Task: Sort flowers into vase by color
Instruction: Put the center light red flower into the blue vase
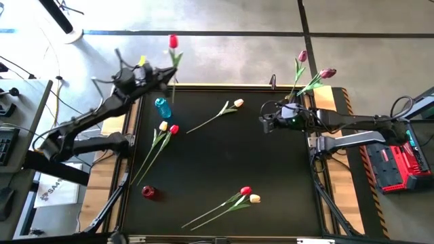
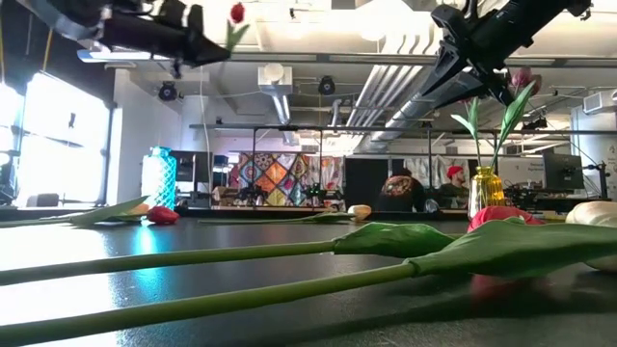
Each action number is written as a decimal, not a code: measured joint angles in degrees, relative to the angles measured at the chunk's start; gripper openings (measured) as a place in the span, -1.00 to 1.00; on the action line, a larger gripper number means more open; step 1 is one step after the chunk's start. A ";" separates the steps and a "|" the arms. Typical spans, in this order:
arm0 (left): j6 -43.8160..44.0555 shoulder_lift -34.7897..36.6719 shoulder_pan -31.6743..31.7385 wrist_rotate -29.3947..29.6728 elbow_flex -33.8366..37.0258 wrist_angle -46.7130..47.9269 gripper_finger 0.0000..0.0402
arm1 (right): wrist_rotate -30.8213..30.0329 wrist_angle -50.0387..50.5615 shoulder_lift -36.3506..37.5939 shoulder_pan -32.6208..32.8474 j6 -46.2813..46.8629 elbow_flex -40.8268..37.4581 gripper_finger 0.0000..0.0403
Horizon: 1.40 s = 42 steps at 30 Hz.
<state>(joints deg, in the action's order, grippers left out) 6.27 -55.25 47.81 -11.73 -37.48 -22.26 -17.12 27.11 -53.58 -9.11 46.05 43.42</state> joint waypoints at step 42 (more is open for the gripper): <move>-2.42 17.37 5.05 13.47 14.23 1.95 -0.46 | 4.04 -0.07 -0.02 -1.15 0.19 0.00 -0.32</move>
<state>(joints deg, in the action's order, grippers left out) 3.85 -37.88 52.86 1.74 -23.24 -20.31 -13.08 27.05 -53.60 -10.26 46.24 43.42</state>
